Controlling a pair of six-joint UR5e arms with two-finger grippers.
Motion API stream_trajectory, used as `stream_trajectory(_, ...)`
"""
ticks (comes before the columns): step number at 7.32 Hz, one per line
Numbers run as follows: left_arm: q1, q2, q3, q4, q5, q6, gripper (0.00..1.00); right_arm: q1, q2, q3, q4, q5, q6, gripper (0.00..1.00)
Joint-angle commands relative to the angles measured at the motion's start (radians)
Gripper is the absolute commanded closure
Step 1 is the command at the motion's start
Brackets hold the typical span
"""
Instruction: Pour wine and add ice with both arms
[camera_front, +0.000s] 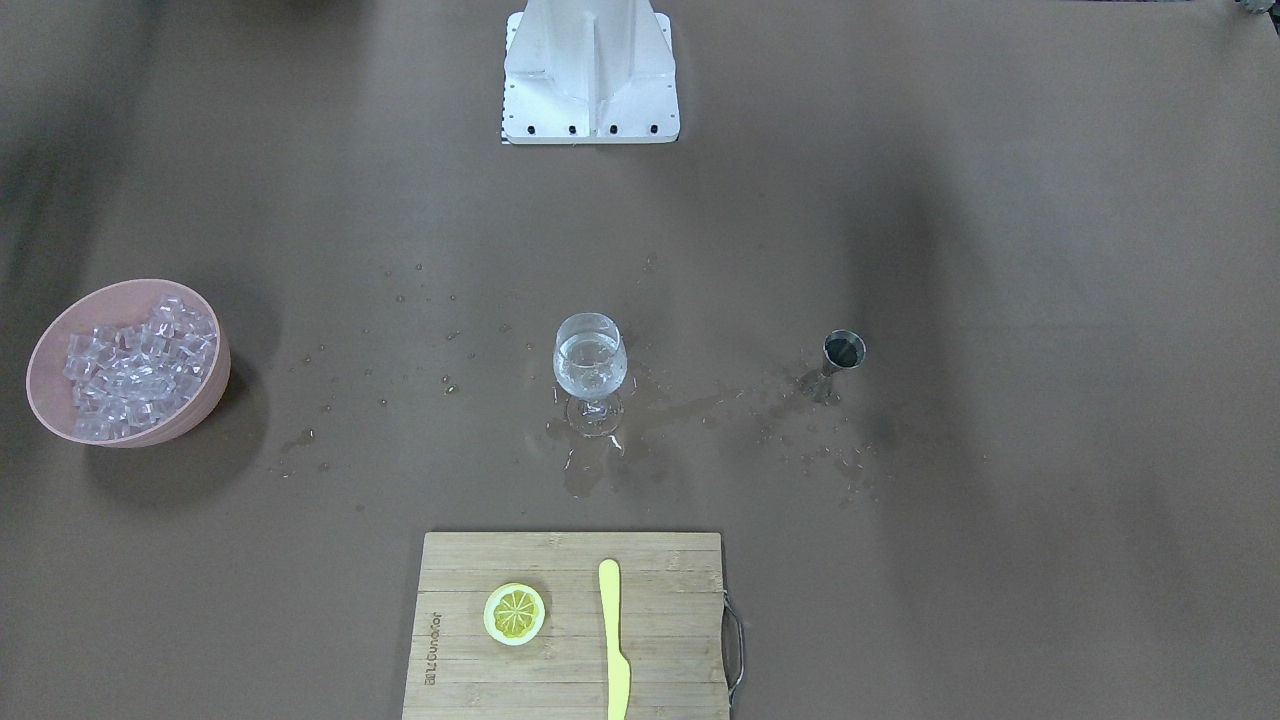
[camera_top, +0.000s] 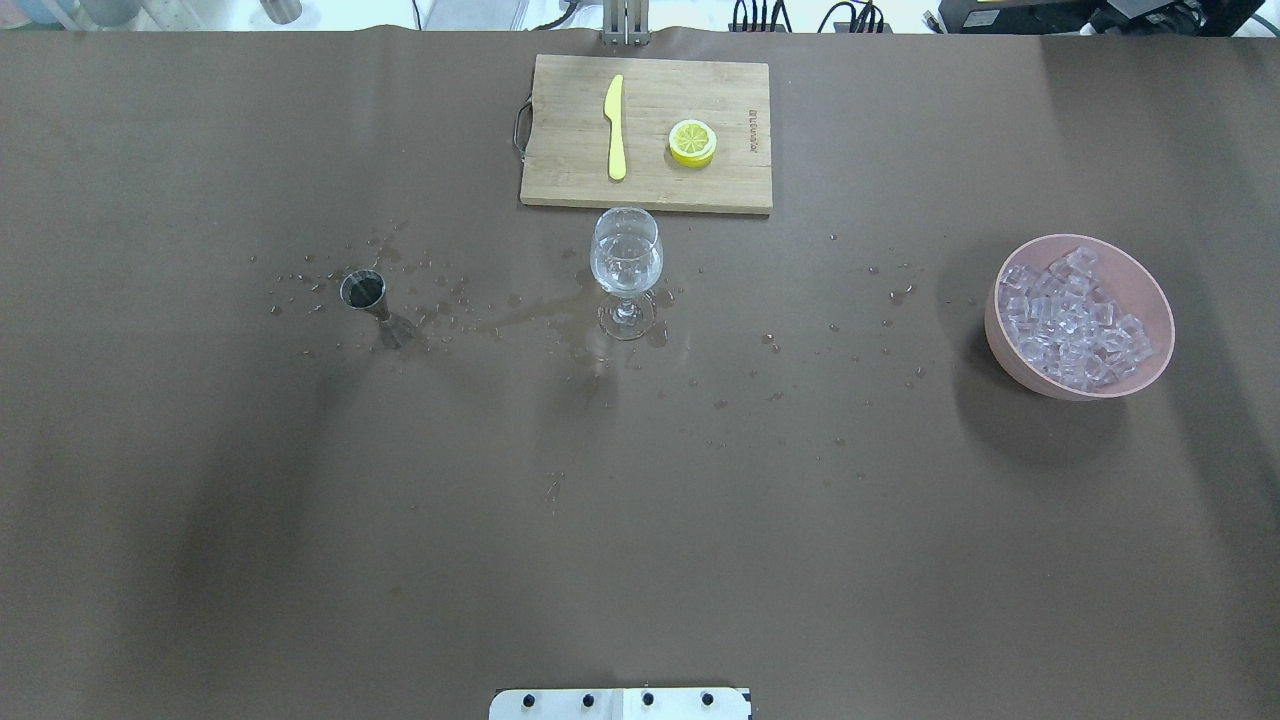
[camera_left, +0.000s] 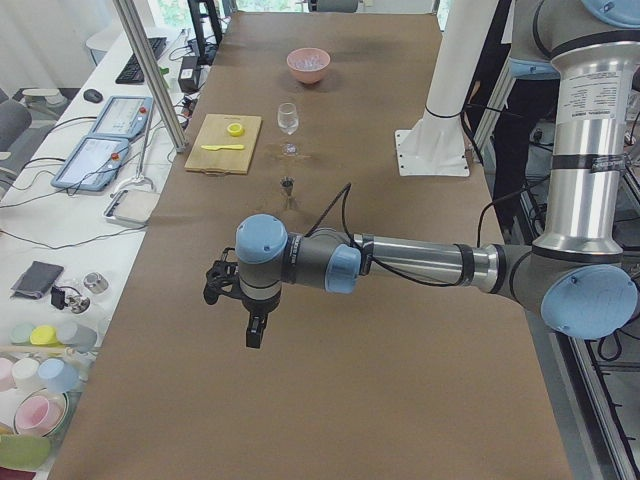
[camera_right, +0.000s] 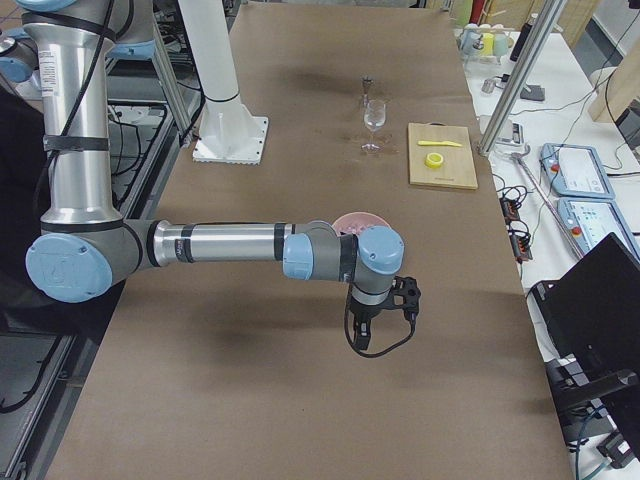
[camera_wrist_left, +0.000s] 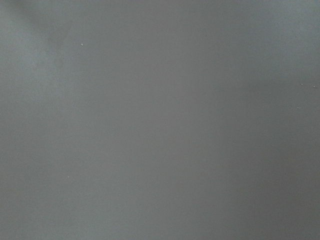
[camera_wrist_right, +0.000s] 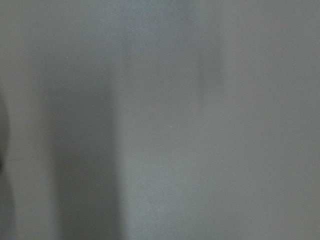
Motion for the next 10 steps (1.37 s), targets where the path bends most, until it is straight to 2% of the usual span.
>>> stream_trajectory(1,0.0,0.007,-0.004,0.0,0.0,0.0,0.02,0.0,-0.001,-0.001,0.0,0.001,0.0,0.0)
stream_trajectory(10,0.002,0.009,-0.01,-0.012,-0.002,0.008,0.02,0.0,0.004,0.005,0.0,0.004,0.005,0.0)
